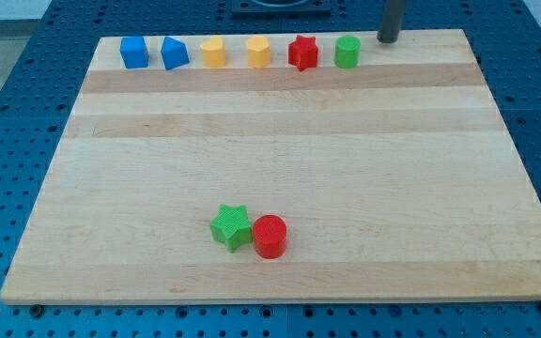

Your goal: Drag the green circle to the top right of green star

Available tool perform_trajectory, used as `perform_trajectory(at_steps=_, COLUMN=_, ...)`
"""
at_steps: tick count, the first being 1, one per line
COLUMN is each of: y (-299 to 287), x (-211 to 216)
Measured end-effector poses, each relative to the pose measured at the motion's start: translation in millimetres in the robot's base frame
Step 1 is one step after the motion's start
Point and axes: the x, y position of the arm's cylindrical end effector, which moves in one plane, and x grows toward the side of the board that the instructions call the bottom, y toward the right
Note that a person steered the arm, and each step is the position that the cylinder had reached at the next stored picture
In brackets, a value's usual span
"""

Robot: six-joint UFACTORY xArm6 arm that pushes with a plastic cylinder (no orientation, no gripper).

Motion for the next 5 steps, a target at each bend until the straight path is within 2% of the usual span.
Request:
perform_trajectory(at_steps=2, y=-32, x=-3)
perform_trajectory(at_steps=5, y=-40, x=53)
